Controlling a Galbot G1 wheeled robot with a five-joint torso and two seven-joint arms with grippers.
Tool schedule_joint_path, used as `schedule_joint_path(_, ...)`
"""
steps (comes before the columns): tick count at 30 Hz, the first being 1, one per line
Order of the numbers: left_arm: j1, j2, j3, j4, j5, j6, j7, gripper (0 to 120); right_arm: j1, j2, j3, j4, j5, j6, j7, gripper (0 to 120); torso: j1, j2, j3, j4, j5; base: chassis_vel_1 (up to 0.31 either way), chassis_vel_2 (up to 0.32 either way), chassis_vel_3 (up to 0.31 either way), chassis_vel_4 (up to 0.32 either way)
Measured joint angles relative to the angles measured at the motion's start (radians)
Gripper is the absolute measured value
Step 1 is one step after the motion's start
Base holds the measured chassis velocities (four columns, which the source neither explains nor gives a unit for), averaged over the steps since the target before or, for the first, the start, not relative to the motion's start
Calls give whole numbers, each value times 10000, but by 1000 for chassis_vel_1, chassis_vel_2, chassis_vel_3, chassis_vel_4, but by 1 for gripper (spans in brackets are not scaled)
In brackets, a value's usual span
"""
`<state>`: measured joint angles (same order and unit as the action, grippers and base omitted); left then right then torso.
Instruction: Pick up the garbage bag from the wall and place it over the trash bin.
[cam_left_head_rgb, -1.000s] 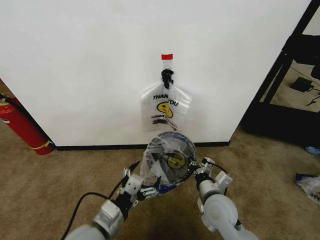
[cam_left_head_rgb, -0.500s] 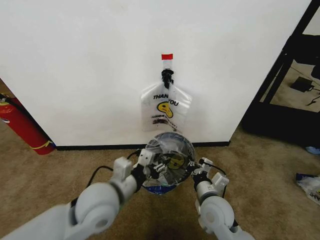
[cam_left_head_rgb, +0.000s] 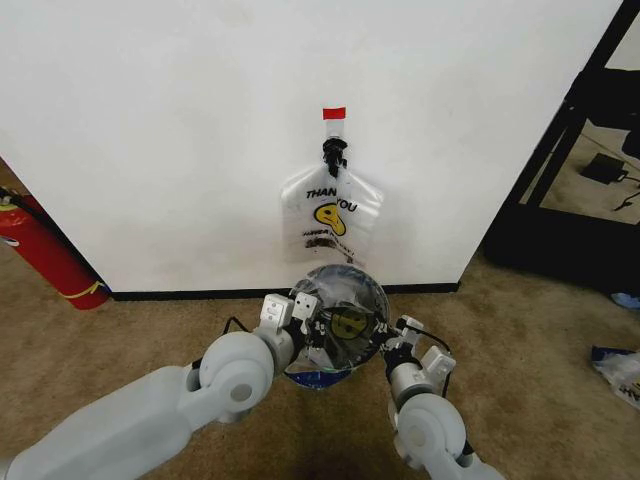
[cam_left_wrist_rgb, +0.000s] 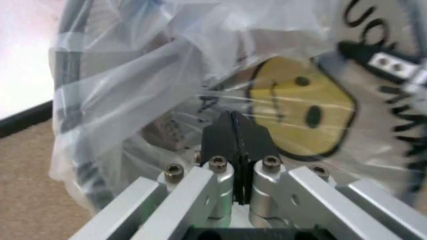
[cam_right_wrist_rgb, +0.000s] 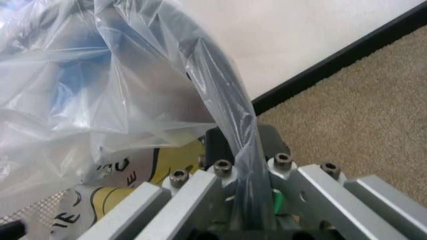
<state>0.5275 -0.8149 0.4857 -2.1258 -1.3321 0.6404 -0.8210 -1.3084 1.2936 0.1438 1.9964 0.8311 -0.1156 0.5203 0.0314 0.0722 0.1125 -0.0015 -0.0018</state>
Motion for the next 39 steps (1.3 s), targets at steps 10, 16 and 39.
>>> schedule_joint_path(10,-942,-628,1097,1097,85,115,-179,0,-52,-68,-2,125,-7,52,-10,0,0,0,-1,-1,0,0,0,0,0)
schedule_joint_path(16,-1267,-1070,1743,1652,113,118,-225,0,-87,-164,-28,226,-41,58,-11,0,0,0,-1,-1,0,0,0,0,0)
schedule_joint_path(39,-1539,-1284,1783,1818,299,87,-178,0,131,-354,-69,48,57,62,-11,0,0,0,-1,2,0,0,0,0,0)
